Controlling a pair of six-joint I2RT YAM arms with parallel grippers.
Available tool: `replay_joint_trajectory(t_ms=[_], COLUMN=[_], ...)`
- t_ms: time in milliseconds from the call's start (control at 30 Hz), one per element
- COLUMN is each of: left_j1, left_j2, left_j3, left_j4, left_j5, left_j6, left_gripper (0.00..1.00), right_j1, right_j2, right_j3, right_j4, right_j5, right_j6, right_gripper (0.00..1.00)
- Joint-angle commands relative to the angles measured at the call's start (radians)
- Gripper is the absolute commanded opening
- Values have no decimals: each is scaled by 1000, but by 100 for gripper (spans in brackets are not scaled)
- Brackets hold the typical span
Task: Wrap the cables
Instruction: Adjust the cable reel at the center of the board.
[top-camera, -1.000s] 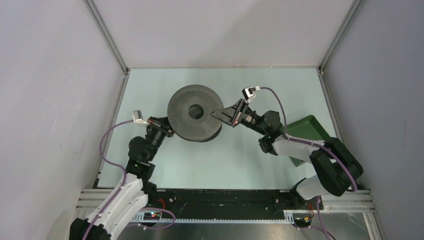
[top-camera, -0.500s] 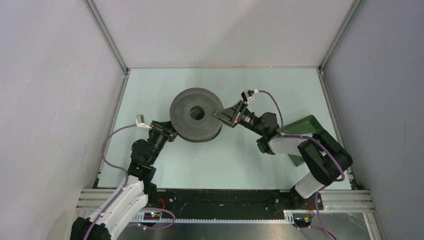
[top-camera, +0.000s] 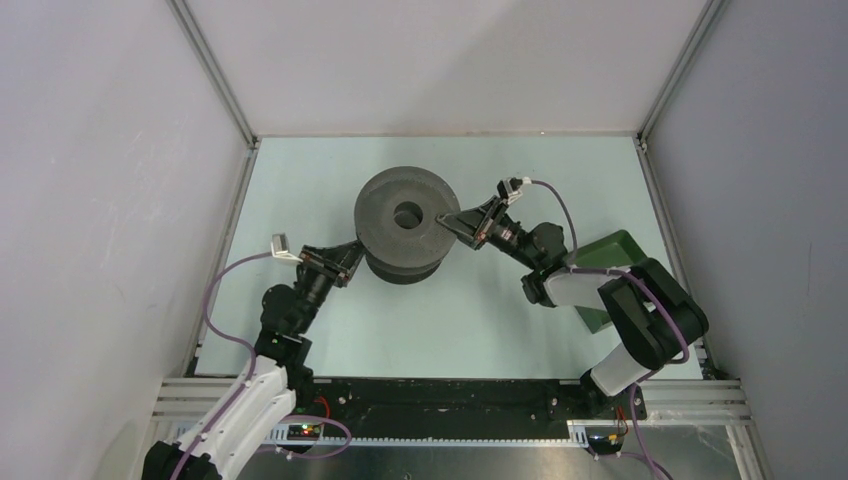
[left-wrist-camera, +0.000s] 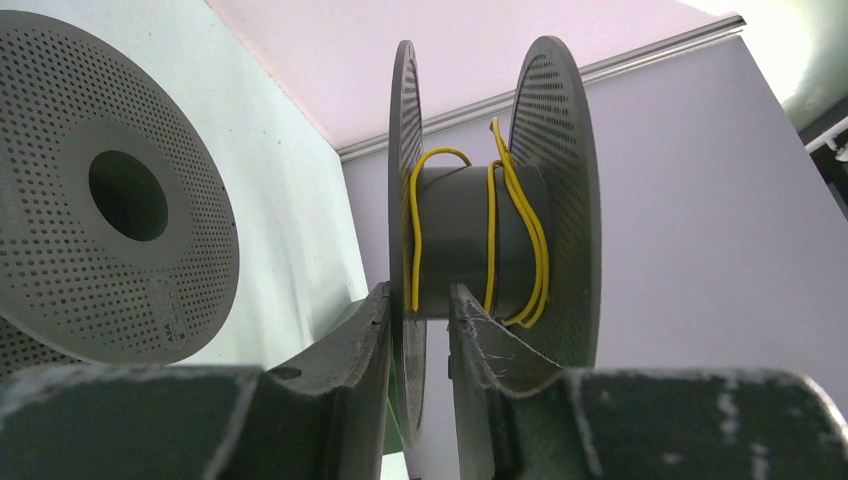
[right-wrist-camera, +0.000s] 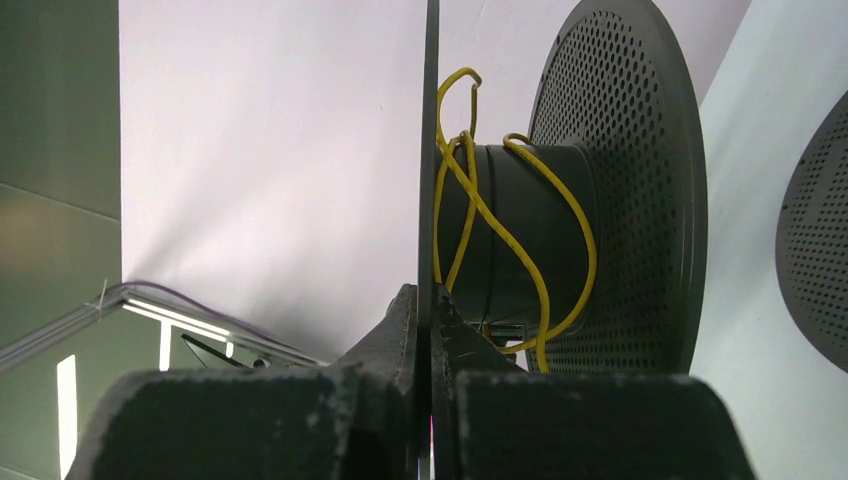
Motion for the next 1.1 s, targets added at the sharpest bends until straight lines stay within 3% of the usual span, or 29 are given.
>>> replay_joint_trajectory(t_ms=[0, 400, 533, 633, 700, 833, 933, 1033, 1067], left_j1=[-4, -3, 0, 4, 8, 10, 11, 11, 11], left_j2=[-19, -48, -60, -62, -53, -22, 20, 69, 89], left_j3=[5, 3, 37, 105, 168, 335, 465, 560, 603], left_j4=[55, 47, -10, -129, -216, -441, -599, -707, -758], left_j5=[15, 11, 14, 26, 48, 114, 138, 196, 213], left_j6=[17, 63, 151, 301, 462, 802, 938, 1040, 1087], left_gripper=[30, 31, 32, 35, 43, 56, 66, 97, 98], right_j1=[-46, -177, -271, -333, -385, -486, -542, -560, -560], right_j2=[-51, -93, -115, -112, -93, 8, 97, 159, 188], right_j3=[-3, -57, -73, -73, -62, -41, -18, -3, -2], right_j4=[86, 97, 82, 47, -2, 55, 88, 100, 109], right_j5=[43, 21, 2, -16, -39, -101, -144, -181, -190], right_j6=[3, 34, 27, -3, -59, -76, -53, -53, -53], right_gripper=[0, 0, 0, 0, 0, 0, 0, 0, 0])
